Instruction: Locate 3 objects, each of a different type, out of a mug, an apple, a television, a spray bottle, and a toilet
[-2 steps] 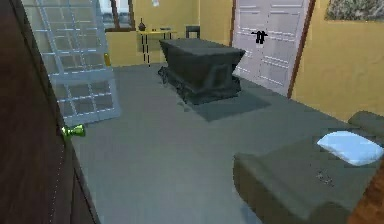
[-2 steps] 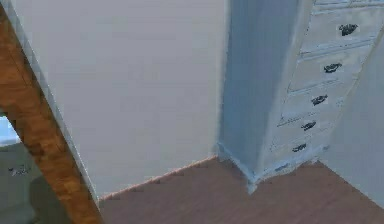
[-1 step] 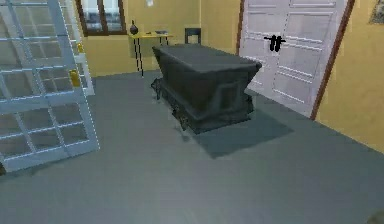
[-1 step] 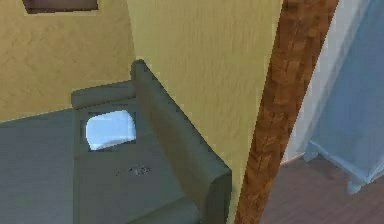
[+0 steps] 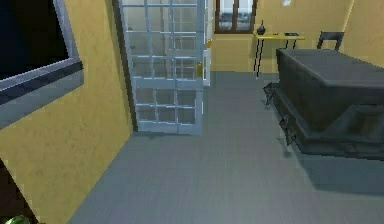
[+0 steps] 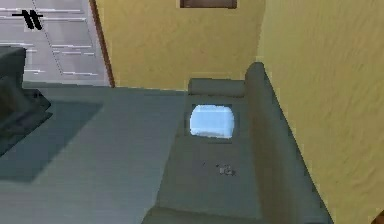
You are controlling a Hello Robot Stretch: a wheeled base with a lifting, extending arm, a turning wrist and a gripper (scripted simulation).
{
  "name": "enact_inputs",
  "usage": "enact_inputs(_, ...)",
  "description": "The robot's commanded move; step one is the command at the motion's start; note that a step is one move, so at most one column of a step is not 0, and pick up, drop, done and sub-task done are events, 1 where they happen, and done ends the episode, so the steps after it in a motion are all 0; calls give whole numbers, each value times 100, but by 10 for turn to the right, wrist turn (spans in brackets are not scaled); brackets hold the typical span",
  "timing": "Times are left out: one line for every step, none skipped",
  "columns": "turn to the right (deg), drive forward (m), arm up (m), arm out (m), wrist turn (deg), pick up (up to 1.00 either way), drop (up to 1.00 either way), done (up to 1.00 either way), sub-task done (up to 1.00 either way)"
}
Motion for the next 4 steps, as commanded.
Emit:
enact_inputs(0, 5, 0, 0, 0, 0, 0, 0, 0)
enact_inputs(150, 0, 0, 0, 0, 0, 0, 0, 0)
enact_inputs(0, 100, 0, 0, 0, 0, 0, 0, 0)
enact_inputs(0, 95, 0, 0, 0, 0, 0, 0, 0)
